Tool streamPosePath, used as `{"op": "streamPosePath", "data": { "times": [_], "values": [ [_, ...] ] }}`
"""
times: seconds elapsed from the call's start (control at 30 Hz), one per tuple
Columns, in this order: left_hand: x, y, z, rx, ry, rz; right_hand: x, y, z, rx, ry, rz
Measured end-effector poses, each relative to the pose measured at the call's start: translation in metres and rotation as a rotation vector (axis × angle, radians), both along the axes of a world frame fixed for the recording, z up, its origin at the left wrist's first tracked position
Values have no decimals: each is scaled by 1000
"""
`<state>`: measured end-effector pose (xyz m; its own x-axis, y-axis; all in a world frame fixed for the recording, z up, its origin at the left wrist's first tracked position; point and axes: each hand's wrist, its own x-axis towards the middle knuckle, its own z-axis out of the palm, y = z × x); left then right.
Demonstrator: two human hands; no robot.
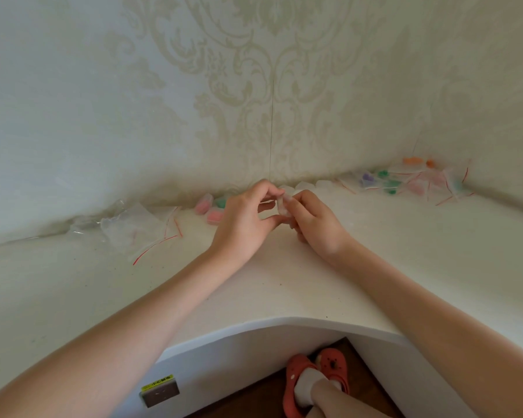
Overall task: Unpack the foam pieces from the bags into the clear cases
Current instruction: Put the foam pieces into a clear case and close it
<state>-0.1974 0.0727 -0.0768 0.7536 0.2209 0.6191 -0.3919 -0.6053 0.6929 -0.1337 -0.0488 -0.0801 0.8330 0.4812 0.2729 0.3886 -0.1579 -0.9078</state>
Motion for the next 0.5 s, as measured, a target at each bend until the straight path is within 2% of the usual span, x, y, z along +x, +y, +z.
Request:
{"op": "streamPosePath", "data": {
  "times": [0.33, 0.43, 0.5],
  "values": [
    [3, 12, -3, -45, 18, 33, 1, -5, 5, 26, -52, -97],
    [3, 16, -3, -255, 87, 16, 3, -10, 5, -7, -78, -2],
    [3, 14, -2, -477, 164, -113, 0, -10, 4, -44, -152, 53]
  ]
}}
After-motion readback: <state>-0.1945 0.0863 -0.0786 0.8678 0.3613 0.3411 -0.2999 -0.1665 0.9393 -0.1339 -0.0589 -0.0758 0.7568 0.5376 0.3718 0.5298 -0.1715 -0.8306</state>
